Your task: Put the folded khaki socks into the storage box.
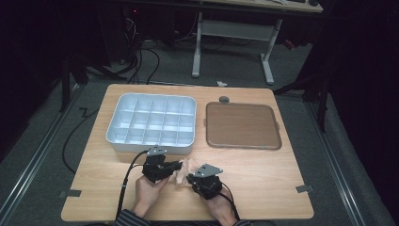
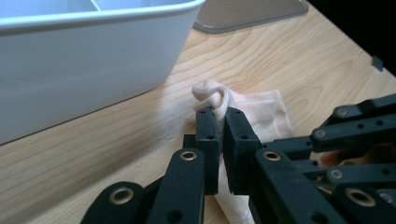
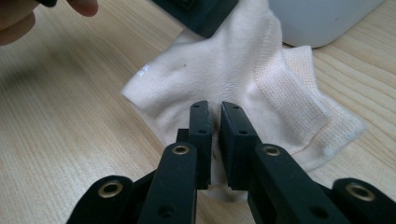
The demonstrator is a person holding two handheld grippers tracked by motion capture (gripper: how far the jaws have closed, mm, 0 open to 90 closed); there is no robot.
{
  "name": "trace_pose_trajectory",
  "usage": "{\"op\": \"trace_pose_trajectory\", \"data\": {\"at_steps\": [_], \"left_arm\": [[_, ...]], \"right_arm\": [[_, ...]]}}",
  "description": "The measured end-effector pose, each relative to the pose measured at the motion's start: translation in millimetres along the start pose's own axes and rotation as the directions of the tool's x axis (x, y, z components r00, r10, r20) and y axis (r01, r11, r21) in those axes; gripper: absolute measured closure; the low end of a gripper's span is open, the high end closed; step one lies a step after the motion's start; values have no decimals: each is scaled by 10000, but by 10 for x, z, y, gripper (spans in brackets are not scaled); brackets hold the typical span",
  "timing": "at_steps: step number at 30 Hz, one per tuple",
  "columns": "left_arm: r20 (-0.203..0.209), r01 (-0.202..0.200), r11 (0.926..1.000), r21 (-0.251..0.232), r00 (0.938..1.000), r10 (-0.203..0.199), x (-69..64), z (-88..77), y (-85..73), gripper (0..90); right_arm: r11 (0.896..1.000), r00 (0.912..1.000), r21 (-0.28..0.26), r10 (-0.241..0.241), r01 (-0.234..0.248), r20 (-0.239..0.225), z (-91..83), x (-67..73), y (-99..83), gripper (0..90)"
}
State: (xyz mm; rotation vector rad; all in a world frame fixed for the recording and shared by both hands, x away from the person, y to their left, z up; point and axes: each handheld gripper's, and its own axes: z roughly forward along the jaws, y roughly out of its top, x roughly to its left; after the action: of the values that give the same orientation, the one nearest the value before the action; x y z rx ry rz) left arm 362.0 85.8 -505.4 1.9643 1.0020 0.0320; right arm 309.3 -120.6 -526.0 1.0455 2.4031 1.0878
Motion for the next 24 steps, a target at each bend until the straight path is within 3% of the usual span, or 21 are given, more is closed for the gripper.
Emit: {"op": "trace_pose_trajectory", "data": {"at_steps": [10, 14, 24], "left_arm": [[42, -100, 9998, 195, 9999, 99, 3, -35, 11, 860], [67, -163, 9997, 191, 9998, 161, -4, -57, 23, 861], [386, -186, 9998, 100, 9991, 182, -16, -75, 24, 860]], "right_arm": [[9994, 9995, -284, 187, -180, 240, -69, -117, 166, 889], [9993, 9990, -71, 373, -371, 231, 14, -188, 197, 900], [9993, 10000, 368, 66, -68, 38, 139, -144, 182, 900]]}}
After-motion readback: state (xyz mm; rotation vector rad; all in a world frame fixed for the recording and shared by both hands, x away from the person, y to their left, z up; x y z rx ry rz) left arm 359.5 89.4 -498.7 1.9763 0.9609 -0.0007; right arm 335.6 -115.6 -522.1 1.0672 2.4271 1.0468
